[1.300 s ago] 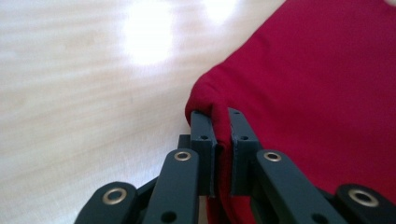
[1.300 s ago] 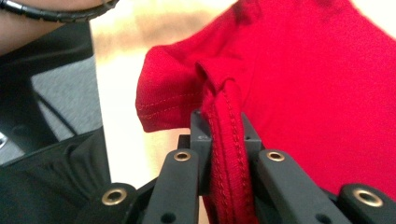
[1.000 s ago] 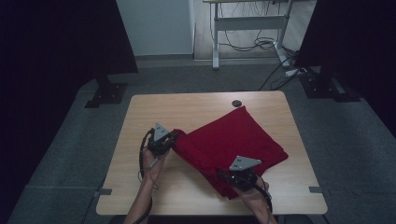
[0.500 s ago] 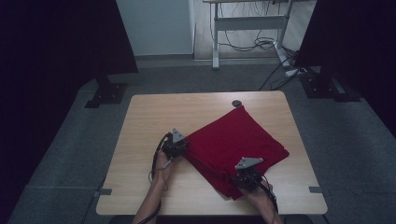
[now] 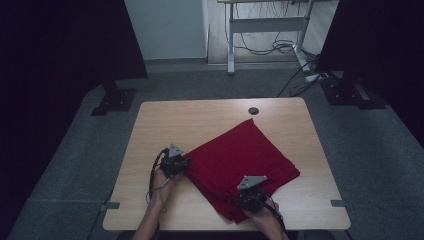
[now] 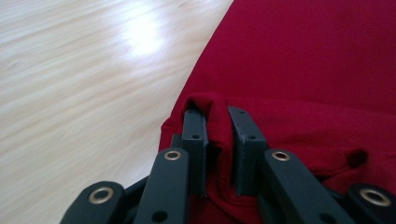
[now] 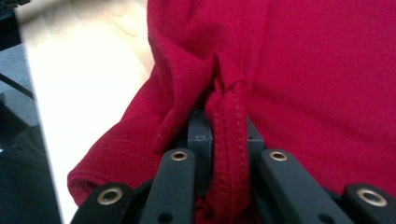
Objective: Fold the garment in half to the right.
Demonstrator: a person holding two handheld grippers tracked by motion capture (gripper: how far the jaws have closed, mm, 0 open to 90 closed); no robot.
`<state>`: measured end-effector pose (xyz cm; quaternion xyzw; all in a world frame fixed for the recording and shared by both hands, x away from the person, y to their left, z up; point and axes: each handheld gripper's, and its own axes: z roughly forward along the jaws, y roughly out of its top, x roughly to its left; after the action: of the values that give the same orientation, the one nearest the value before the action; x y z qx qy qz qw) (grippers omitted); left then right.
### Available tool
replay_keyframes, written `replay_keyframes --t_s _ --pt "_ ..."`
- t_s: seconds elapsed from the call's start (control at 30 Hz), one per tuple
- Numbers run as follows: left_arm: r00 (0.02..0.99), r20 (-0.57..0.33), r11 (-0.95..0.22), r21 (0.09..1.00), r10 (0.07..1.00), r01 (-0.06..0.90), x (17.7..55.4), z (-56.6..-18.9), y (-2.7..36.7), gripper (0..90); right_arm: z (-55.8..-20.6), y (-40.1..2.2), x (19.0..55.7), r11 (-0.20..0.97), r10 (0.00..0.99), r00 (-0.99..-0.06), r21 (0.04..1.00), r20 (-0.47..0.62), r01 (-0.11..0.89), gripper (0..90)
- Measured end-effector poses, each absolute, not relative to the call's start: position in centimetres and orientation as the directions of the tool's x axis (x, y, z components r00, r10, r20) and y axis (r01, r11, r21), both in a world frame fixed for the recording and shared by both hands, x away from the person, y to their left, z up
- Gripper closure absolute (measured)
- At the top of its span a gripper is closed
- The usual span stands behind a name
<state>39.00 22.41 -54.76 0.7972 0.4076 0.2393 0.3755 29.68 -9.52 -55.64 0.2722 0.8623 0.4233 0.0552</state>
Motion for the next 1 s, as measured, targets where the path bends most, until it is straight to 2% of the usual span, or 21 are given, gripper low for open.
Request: replay_keyframes --t_s 0.2,0.43,0.5,0.6,0.63,0.7,0.73,0.77,0.8,0.87,0.97,1.0 --pt "0.533 0.090 -0.388 0.788 0.841 0.479 37.1 -54.7 23.8 78.9 -55.9 -5.8 28.4 0.513 0.428 -0.890 0.769 0.155 0.381 80.6" --pt "0.536 0.088 -0.386 0.792 0.839 0.473 36.7 -54.8 24.5 79.0 -55.9 -4.7 28.0 0.524 0.402 -0.902 0.769 0.156 0.366 80.7" --pt "0.523 0.160 -0.422 0.797 0.837 0.432 36.5 -54.1 24.9 81.0 -55.6 -4.5 27.8 0.541 0.377 -0.914 0.765 0.150 0.349 81.8" --pt "0.523 0.160 -0.422 0.797 0.837 0.432 36.5 -54.1 24.9 81.9 -55.3 -4.5 27.6 0.539 0.371 -0.916 0.767 0.153 0.347 81.9" --pt "0.495 0.221 -0.418 0.846 0.840 0.332 35.8 -50.9 25.2 83.0 -53.1 -4.4 26.9 0.487 0.333 -0.928 0.812 0.168 0.322 82.0" --pt "0.495 0.221 -0.418 0.846 0.840 0.332 35.8 -50.9 25.2 83.1 -52.3 -4.4 26.6 0.471 0.324 -0.932 0.826 0.164 0.309 82.0" --pt "0.490 0.250 -0.428 0.855 0.835 0.292 35.6 -48.8 24.8 83.1 -52.3 -4.4 26.6 0.471 0.324 -0.932 0.826 0.164 0.309 82.0" --pt "0.484 0.271 -0.438 0.857 0.832 0.272 35.6 -47.8 24.5 83.1 -50.4 -4.4 26.2 0.446 0.310 -0.941 0.853 0.137 0.271 82.0" --pt "0.484 0.271 -0.438 0.857 0.832 0.272 35.6 -47.8 24.5 83.1 -50.4 -4.4 26.2 0.446 0.310 -0.941 0.853 0.137 0.271 82.0" --pt "0.479 0.314 -0.458 0.862 0.820 0.219 36.0 -45.1 23.5 83.1 -47.6 -5.1 25.7 0.406 0.317 -0.944 0.887 0.089 0.219 82.0" --pt "0.482 0.318 -0.458 0.864 0.817 0.206 36.3 -44.4 23.1 83.1 -46.2 -6.1 25.7 0.377 0.343 -0.937 0.905 0.060 0.196 82.0" --pt "0.505 0.293 -0.430 0.885 0.812 0.178 37.8 -43.1 21.5 83.1 -46.2 -6.1 25.7 0.377 0.343 -0.937 0.905 0.060 0.196 82.0"
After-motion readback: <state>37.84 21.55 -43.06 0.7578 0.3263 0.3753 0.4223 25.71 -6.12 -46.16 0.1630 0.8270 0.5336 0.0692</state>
